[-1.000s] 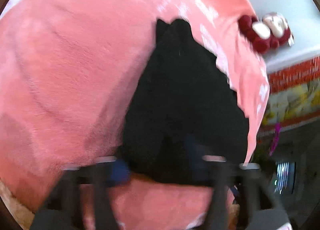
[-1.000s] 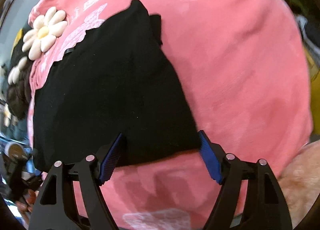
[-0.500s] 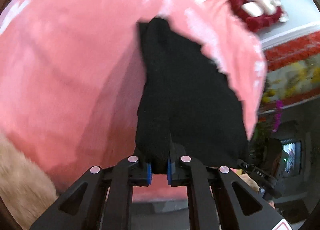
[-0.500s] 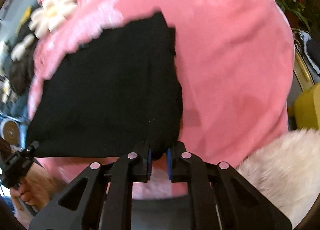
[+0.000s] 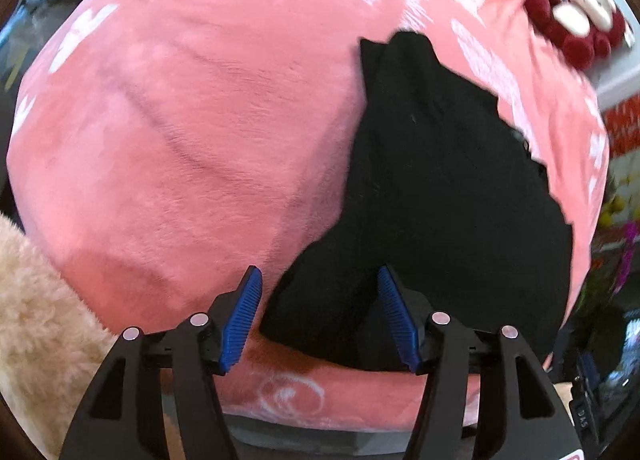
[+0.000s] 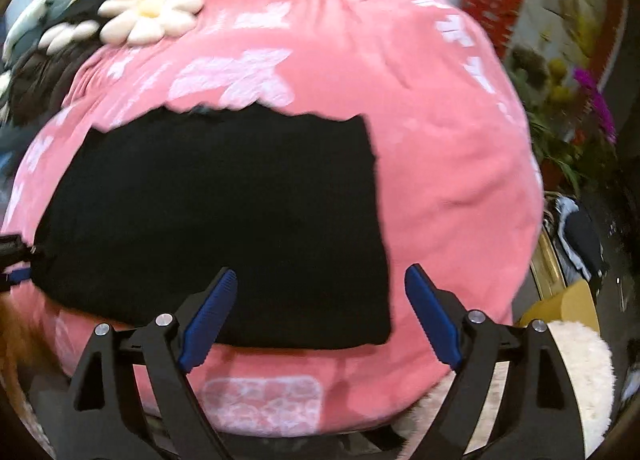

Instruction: Fold small clothes

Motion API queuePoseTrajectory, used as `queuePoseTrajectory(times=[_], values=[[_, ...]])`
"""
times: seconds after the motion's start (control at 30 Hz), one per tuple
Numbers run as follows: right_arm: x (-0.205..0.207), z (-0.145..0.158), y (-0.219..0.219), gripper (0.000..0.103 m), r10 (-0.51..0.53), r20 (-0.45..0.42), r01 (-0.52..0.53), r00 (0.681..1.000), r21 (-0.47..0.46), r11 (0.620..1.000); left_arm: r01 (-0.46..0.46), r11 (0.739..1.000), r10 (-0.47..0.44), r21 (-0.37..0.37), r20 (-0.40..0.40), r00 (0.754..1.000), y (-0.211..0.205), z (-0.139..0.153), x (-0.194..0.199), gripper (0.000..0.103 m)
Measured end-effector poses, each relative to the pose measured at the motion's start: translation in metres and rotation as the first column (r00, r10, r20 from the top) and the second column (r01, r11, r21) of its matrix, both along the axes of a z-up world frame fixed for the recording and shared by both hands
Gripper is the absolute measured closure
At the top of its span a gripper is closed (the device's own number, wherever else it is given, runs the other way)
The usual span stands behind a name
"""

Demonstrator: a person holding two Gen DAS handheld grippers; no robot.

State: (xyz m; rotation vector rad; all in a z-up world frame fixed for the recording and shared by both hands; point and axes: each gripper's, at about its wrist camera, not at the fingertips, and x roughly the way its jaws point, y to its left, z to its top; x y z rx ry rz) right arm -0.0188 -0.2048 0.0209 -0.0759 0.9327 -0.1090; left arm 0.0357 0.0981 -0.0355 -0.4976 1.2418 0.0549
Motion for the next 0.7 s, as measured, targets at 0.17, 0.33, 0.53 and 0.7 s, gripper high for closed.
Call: queuePoseTrajectory(times=[0.17, 0.33, 0.53, 0.7], values=[[0.001, -0.013, 0.009, 0.019, 0.036, -0.026, -0.035, 0.999, 0.022, 0.999, 0.077, 0.992, -0.077, 0.096, 0.001, 0.997, -0.016, -0.005, 0.000, 0.045], [0.002, -0.019, 0.003, 0.018, 0.003, -0.057, 0.001, 0.998, 0.075, 0.997, 0.100, 0.988, -0.103, 0.115, 0.019, 0.995, -0.023, -0.008, 0.003, 0.053], [0.004, -0.022, -0.017, 0.016, -0.057, -0.075, 0.069, 0.996, 0.160, 0.985, 0.137, 0.982, -0.143, 0.128, 0.036, 0.989, -0.031, -0.007, 0.004, 0.085], [0.006, -0.025, -0.025, 0.016, -0.083, -0.094, 0.100, 0.992, 0.195, 0.976, 0.168, 0.975, -0.176, 0.143, 0.045, 0.983, -0.033, 0.000, -0.001, 0.097]])
